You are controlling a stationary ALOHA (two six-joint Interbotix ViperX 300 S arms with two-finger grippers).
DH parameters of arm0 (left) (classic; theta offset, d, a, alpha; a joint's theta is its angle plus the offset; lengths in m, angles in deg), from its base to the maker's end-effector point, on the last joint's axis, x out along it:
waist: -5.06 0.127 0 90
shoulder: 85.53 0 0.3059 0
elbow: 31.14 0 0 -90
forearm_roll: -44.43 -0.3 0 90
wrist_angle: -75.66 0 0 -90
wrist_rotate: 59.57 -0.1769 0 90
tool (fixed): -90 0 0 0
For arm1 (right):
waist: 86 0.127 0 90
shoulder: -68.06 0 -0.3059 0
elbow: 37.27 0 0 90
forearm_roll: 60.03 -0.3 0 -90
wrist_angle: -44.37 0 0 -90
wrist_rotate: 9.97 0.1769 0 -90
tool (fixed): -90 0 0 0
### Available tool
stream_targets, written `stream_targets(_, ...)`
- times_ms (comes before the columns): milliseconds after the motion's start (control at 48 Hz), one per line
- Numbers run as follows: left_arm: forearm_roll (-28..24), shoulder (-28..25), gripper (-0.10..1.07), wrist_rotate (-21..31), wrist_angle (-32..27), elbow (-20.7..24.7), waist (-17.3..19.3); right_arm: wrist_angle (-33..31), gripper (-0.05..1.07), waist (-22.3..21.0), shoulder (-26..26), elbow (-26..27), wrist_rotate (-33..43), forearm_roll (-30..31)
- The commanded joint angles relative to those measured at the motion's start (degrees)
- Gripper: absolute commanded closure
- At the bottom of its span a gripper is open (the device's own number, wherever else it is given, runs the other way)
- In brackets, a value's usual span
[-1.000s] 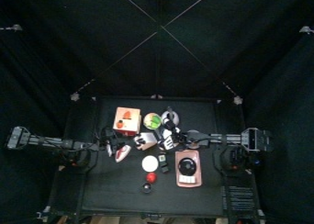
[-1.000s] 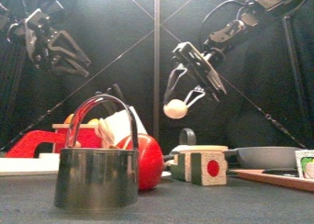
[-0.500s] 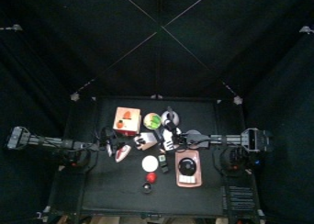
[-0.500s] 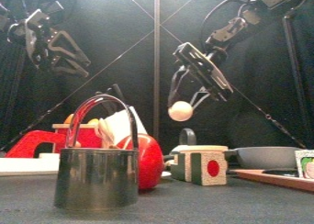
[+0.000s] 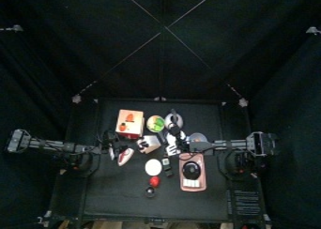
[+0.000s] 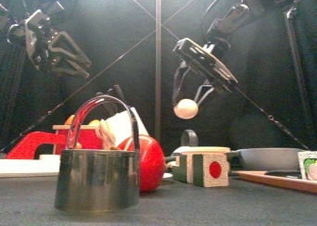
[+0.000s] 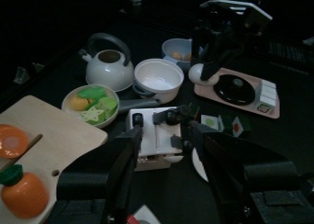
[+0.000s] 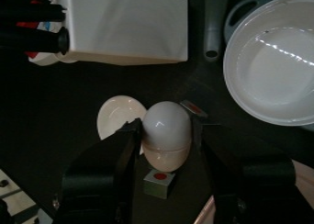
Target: Place egg on small plate
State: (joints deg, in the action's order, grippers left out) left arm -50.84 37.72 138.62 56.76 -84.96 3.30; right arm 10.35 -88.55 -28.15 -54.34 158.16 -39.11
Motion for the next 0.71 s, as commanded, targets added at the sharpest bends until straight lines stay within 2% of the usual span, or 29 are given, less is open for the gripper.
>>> stream_targets(0,-0.2,-0.1,0.13,0.0,-0.2,0.8,0.2,-2.0,0.41,0.4,2.1,1.4,2.6,2.7)
stream_targets(396,0.1,-0.1,0.14,0.0,-0.2,0.7,0.2,-3.0,0.41,2.8,0.9,1.4,14.2,11.3)
stream_targets(688,0.1,-0.1,0.14,0.0,-0.2,0.7,0.4,-2.5,0.41,4.0,-1.8,1.2,20.4,14.0)
